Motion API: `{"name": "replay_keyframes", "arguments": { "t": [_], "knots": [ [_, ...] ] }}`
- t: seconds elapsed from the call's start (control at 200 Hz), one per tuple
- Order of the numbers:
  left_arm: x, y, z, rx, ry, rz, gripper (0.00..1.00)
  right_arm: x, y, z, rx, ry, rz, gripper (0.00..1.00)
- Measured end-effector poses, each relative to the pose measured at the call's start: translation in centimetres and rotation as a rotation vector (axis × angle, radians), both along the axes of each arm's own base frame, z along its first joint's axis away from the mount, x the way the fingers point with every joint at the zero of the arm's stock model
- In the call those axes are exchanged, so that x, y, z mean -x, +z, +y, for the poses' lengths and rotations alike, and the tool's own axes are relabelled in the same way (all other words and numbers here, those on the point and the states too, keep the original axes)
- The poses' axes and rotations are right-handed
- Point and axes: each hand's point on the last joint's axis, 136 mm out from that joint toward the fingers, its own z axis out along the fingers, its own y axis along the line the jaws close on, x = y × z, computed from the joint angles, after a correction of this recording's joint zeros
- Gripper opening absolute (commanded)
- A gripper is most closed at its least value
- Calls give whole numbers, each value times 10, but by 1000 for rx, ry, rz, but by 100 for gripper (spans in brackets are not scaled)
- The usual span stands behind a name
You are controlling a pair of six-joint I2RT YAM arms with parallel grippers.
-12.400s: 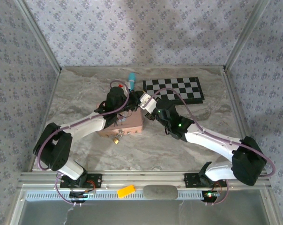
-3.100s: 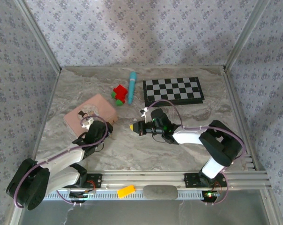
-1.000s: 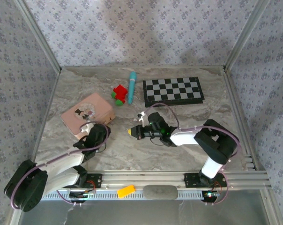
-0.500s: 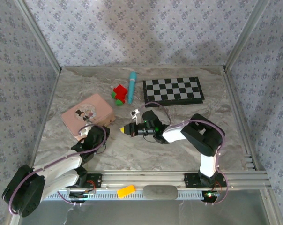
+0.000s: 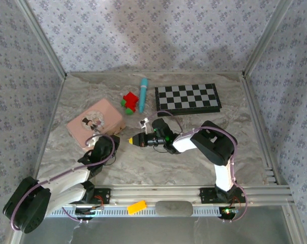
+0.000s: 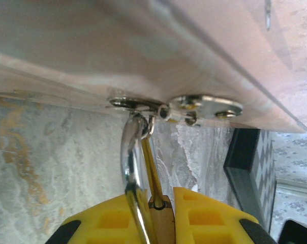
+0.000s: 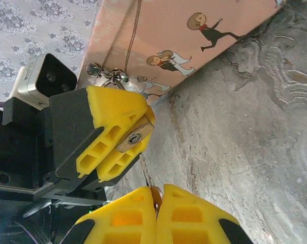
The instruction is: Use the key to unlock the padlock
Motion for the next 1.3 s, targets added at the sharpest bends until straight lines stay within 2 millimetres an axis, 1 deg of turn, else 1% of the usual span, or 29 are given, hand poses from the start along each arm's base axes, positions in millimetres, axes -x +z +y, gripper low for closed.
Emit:
{"name": "replay_keyframes", "arguments": {
  "t": [0.145,0.24,0.48,0.665,0.755,0.929,1.079,1.299],
  "knots": [
    [-3,4,-6,34,-6,-14,0,-7,-3,-13,-10,-21,60,0],
    [-5,7,-8,55,-7,-25,0,-8,-2,-15,-18,-27,87,0],
    [-6,13,-10,75,-6,-44,0,0,14,-7,-68,-4,110,0],
    [-6,15,-11,80,-7,-51,0,-1,27,6,-116,9,116,0],
    [-6,16,-11,81,-10,-52,0,0,29,11,-129,15,118,0],
    [-6,17,-12,83,-10,-55,0,3,28,17,-136,24,130,0],
    [-6,17,-12,83,-11,-55,0,4,21,17,-126,22,149,0],
    [-6,17,-12,82,-9,-56,0,4,19,17,-126,20,154,0]
  ]
}}
